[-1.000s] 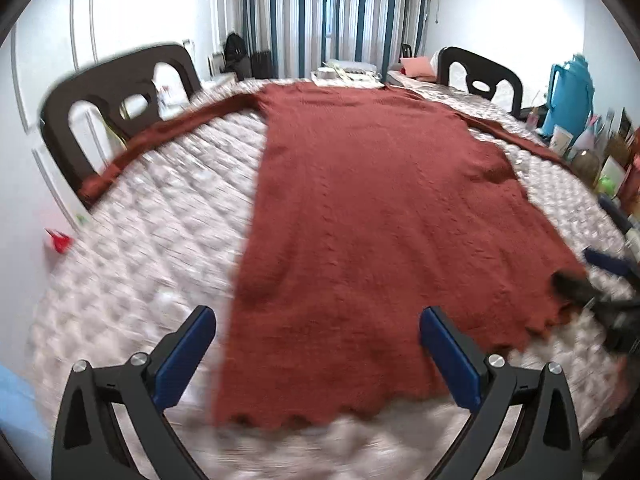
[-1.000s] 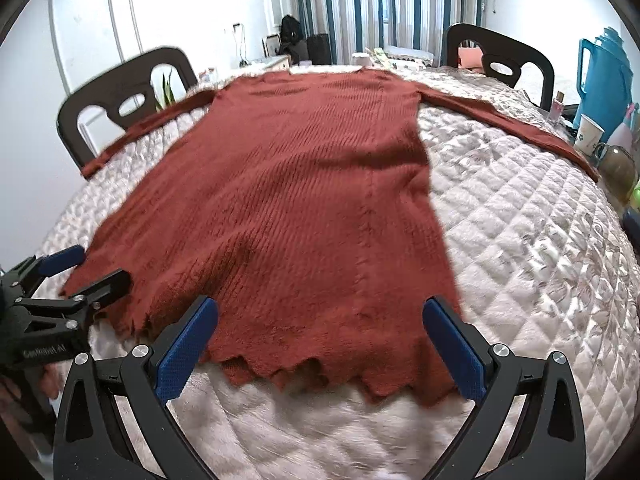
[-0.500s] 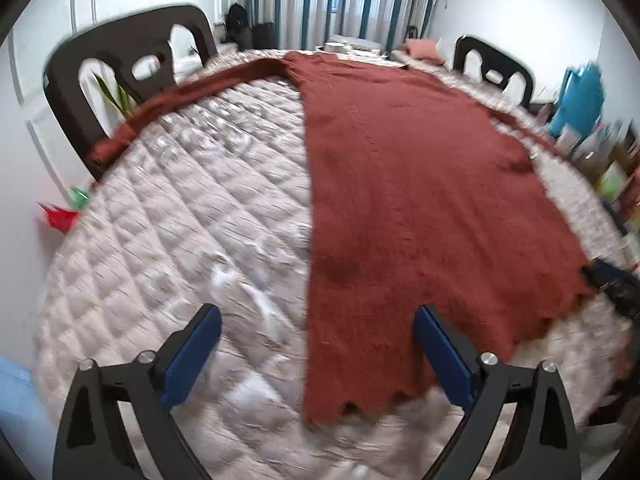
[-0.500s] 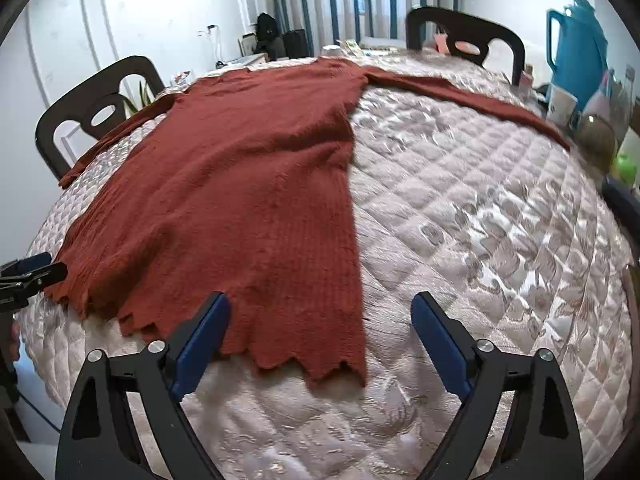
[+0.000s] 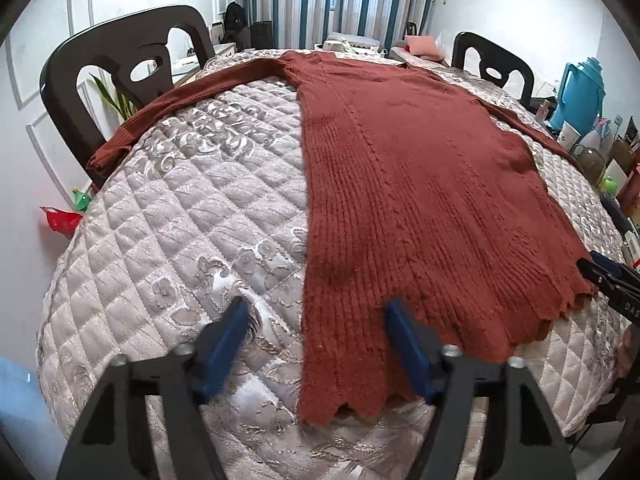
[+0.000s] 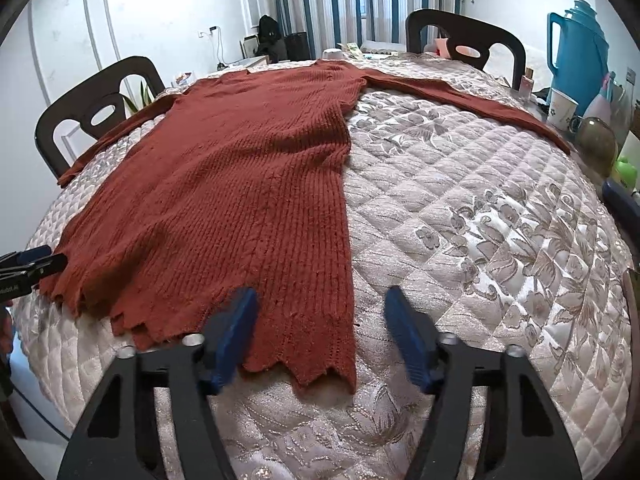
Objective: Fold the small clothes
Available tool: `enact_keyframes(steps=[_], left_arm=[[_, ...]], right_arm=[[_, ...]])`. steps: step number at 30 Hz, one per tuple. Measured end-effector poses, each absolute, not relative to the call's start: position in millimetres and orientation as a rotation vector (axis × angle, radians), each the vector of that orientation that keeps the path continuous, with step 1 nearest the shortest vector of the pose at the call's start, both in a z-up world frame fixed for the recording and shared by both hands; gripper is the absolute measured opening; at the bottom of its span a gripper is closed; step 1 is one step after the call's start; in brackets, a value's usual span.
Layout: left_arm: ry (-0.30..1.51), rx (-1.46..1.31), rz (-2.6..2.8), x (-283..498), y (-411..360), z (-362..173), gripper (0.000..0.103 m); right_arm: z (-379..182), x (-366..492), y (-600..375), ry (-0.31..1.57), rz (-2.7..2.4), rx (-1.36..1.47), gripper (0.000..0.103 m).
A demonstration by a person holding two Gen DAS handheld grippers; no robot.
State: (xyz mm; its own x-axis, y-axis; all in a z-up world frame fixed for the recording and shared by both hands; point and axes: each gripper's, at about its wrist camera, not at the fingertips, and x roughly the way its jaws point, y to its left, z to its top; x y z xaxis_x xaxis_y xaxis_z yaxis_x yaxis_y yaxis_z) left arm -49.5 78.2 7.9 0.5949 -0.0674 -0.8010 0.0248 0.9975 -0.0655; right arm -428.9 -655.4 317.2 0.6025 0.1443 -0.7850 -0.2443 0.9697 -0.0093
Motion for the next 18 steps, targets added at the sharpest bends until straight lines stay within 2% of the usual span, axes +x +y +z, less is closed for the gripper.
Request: enact_keyframes(steps=[6,18], left_arm=[[0.941,-0.047,-0.059,-49.6,74.8,7.7,0.068],[0.952,-0.046,-0.056,-48.1,74.1,8.1,0.067]], right_arm=[[317.4,-431.9,-655.1,0.893,0.257,-0.107,0.044],[317.3,-432.2,-657.0,0.89,0.28,-0.097,0.04]])
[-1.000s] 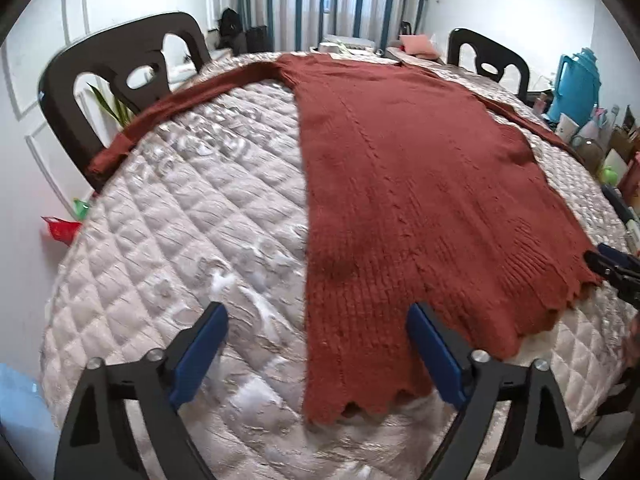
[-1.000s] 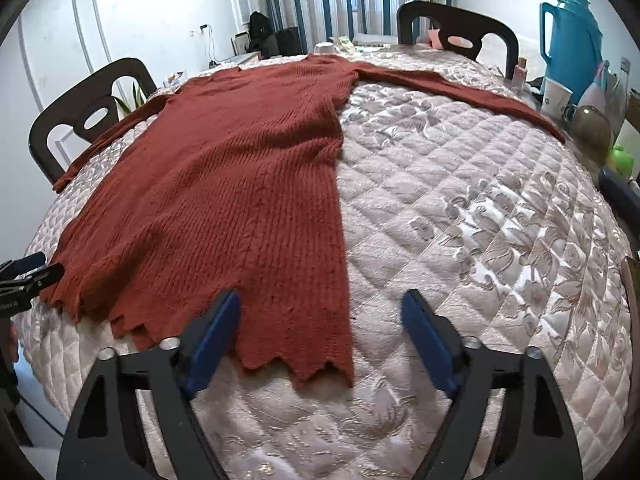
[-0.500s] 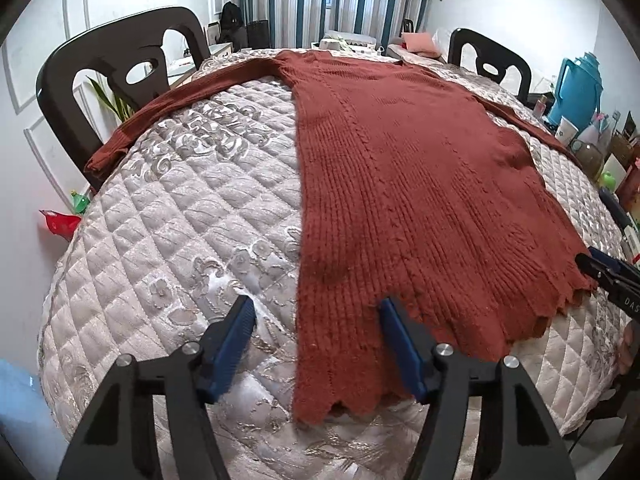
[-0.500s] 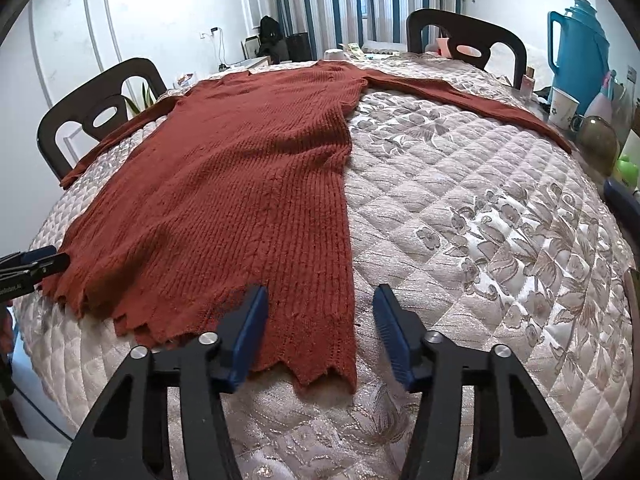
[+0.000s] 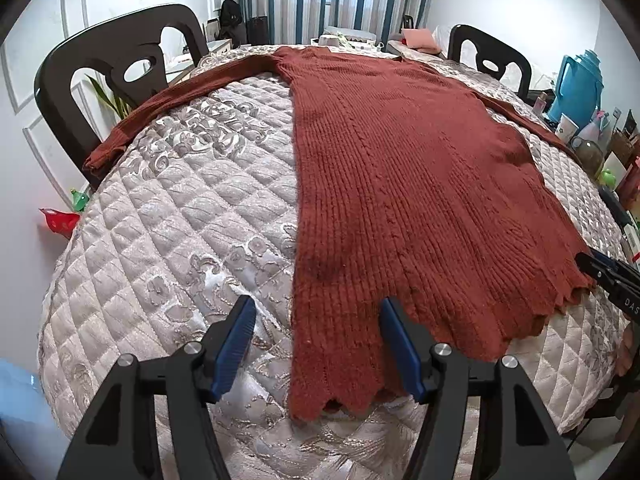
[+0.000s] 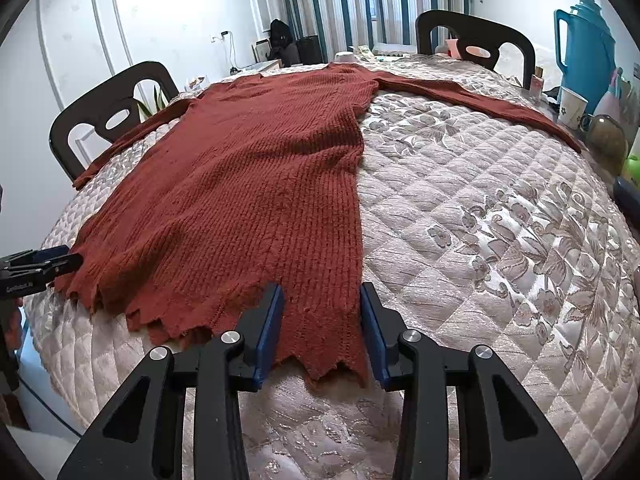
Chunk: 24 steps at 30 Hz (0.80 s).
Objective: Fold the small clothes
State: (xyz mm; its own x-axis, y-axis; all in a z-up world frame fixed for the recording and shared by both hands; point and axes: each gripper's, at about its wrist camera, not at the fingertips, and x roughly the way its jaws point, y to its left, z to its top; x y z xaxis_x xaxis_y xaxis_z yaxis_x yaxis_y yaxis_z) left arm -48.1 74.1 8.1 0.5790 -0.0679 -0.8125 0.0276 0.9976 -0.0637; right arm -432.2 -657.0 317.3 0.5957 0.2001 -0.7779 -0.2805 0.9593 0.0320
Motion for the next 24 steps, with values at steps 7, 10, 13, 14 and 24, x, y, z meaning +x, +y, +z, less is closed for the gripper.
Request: enact_keyframes(steps=[7,10,13,14,24], left_arm=[[0.91,-0.078,-0.054,-41.1,81.5,23.3,0.062],[0.869,-0.069,-0.039,-27.4,81.3,36.9,0.062],[0.848,-0.075,-0.055,-6.6,75.3,50.4,0.068],[0.84,-0.073,-0.058,-0.1,72.9,54.4,0.073],[0.745,-0.079,-0.176,75.7,18.3,89.4,0.084]], right_arm=[[332.0,-422.8,-674.2,0.858,0.254,-0.051,0.04],[346.3,-408.5,-689.8,0.822,0.179,-0.042,0.04],[364.0,-388.9,-715.3,0.785,0.11,0.023,0.04],[369.9,-381.3,-725.4,0.776,0.093,0.05,0.04],[401.6,-303.5,-816.7,0.731,-0.102,0.171,0.045]])
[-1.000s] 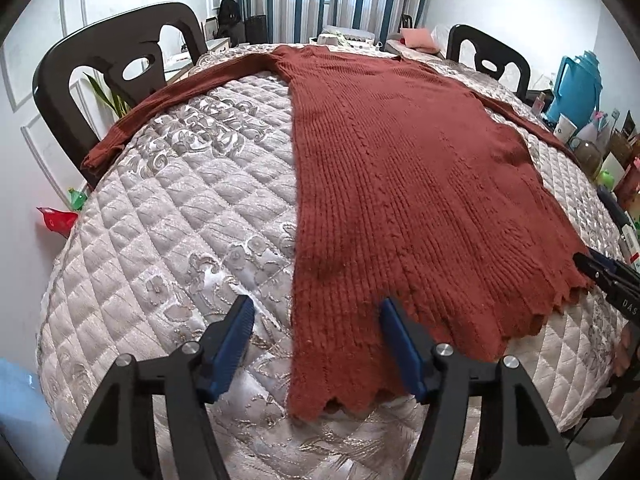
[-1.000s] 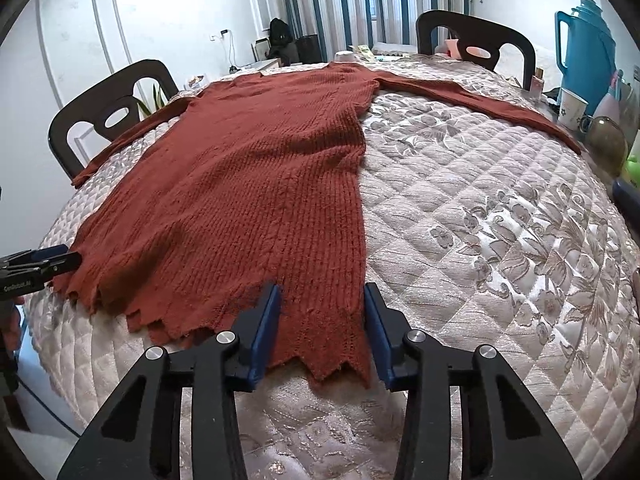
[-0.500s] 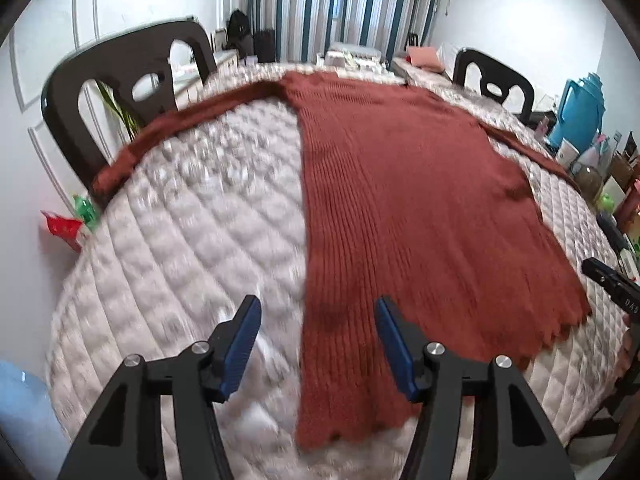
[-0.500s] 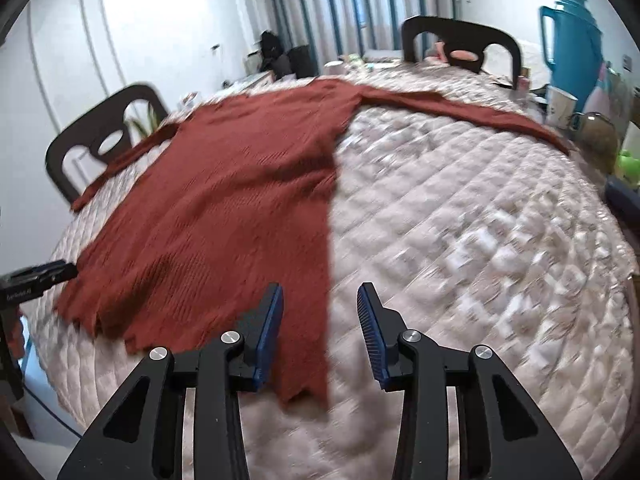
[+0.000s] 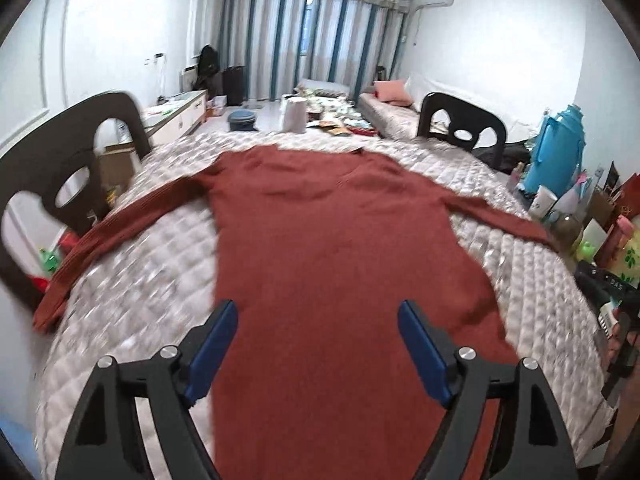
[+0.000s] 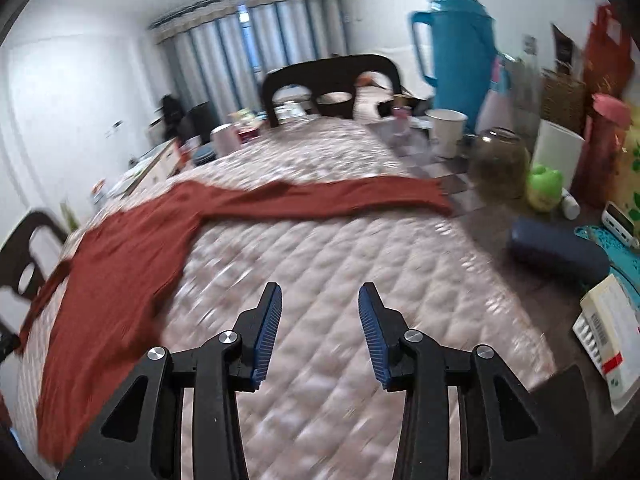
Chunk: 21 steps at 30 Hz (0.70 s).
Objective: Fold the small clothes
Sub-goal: 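Reach the right gripper to the sleeve cuff and close on it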
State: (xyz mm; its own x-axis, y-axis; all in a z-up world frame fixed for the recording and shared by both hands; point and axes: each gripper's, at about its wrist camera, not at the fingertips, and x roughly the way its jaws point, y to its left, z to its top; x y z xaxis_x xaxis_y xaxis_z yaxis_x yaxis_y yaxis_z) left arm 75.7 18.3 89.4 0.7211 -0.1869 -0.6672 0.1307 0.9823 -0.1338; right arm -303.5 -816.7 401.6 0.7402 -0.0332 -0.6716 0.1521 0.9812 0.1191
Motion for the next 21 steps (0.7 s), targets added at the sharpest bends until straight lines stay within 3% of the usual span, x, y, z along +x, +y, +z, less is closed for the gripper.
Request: enact_keyframes(steps=[3,21], left_arm=[[0.736,-0.075,-0.202,94.9,1.0,91.7,0.086],[0.821,-0.104,-0.483,208.7,-128.0,76.6,0.086]], right_arm=[[396.4,-282.8,-837.5,0.766,-0.129,0.225,0.05],[358.1,-180.5,-915.7,0.807,-0.205,0.581,0.05]])
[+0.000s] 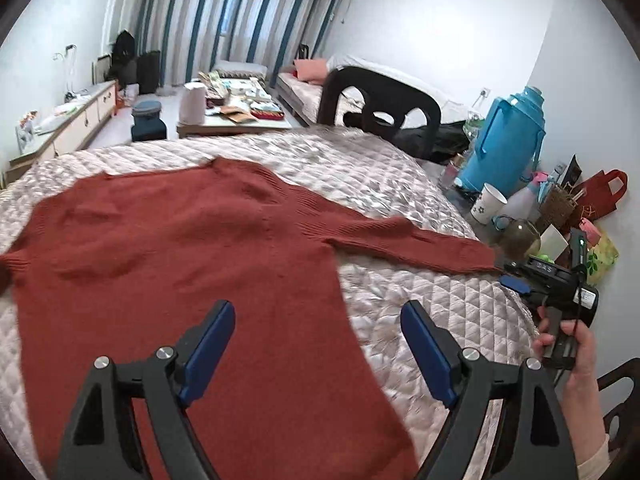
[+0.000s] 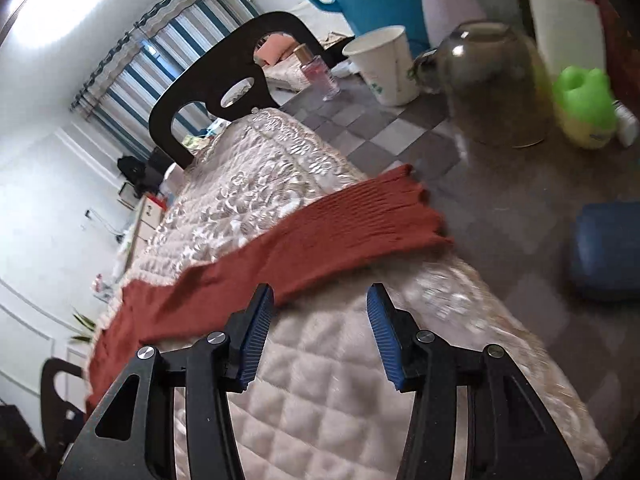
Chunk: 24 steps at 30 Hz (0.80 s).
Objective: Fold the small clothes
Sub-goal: 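Reach the right gripper to the sleeve cuff and close on it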
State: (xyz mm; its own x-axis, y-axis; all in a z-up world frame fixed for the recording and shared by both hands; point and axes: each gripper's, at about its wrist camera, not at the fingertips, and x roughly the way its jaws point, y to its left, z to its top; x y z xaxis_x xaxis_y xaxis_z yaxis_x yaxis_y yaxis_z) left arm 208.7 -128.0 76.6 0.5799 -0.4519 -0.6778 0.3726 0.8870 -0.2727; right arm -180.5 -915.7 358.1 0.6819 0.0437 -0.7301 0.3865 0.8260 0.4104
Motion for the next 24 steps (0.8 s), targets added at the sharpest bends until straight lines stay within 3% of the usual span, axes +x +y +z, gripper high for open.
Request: enact_keyframes(steps=[7,14,22,24], left_arm=[[0.836,-0.068,-0.516,226.7,-161.4,71.2,0.086],[0.864,-0.083,-0.546,244.7,-180.0,71.8,0.086],[0.86,-0.025,-0.543,252.7,-197.7,72.8,0.086],[0.87,-0.031,-0.537,257.1,-198.6,71.0,0.086]], right_arm=[[347.5,-163.8,-918.9,0.809,-0.242,0.629,0.049],[343.5,-156.1,-923.7,0.769,-0.321,0.637,0.031],[342.3,-148.3,-919.9,0.77,-0.332,0.591,0.029],[342.2,-147.6,-921.1,0.765,-0.34,0.588,0.024]])
